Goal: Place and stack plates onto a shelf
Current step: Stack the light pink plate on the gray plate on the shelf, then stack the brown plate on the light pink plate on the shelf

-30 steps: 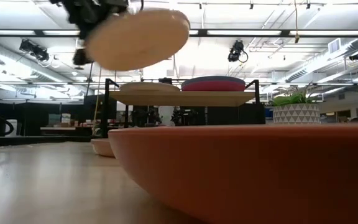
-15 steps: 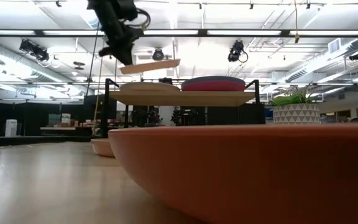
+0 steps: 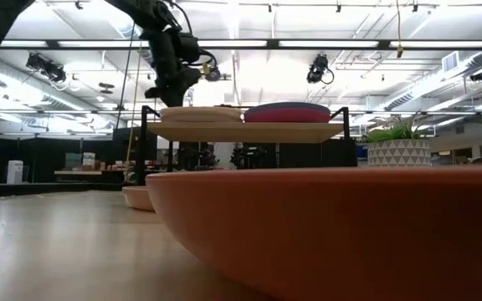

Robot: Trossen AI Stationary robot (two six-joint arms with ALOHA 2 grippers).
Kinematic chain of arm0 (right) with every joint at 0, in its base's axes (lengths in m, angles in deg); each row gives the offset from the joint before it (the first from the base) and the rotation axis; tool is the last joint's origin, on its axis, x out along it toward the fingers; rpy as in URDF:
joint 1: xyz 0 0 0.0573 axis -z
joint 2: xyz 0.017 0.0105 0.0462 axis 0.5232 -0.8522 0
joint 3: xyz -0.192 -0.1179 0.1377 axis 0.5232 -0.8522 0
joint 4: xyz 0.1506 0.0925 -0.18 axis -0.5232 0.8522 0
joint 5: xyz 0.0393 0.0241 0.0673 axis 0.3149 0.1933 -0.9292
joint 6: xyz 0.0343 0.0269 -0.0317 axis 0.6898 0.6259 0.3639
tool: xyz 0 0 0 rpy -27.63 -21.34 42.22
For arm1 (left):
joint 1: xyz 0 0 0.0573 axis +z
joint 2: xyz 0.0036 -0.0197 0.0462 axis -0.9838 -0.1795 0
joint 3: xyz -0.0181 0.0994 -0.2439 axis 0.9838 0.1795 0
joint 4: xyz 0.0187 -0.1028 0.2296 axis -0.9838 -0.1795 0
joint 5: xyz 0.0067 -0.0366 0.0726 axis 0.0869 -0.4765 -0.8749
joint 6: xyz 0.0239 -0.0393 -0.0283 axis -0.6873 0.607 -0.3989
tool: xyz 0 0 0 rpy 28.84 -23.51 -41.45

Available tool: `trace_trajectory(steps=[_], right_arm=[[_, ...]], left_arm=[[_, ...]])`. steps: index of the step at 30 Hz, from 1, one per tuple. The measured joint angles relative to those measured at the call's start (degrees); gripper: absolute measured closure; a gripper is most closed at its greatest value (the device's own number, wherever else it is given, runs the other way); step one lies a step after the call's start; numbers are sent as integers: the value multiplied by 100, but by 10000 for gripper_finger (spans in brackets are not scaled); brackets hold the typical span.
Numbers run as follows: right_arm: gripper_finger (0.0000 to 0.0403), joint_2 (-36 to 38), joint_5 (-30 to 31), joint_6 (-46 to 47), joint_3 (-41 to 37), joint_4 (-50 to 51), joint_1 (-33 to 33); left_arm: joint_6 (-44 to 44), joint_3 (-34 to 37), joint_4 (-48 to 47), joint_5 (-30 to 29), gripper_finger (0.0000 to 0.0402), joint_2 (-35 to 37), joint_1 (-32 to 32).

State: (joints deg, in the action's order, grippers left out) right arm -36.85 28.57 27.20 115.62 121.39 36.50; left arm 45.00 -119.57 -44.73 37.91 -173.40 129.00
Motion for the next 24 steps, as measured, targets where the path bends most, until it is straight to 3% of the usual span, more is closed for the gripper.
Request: trace_trajectory(steps=[4,11,15,19,24], right_arm=[[220,-1,0,1,0,0,0],[220,-1,-1,-4,0,0,0],[220,-1,-2,-4,0,6,0],[220,0,-2,-4,-11,73,0],[220,1,-7,145,-177,85,0]], left_arm=[[-47,-2,3,-2,373,-2,-4],[-102,-2,8,110,264,128,-8],[-702,-2,213,578,231,527,-143],[-1735,-9,196,1161,233,1055,-834],[-2373,-9,-135,1236,246,1325,-2127]])
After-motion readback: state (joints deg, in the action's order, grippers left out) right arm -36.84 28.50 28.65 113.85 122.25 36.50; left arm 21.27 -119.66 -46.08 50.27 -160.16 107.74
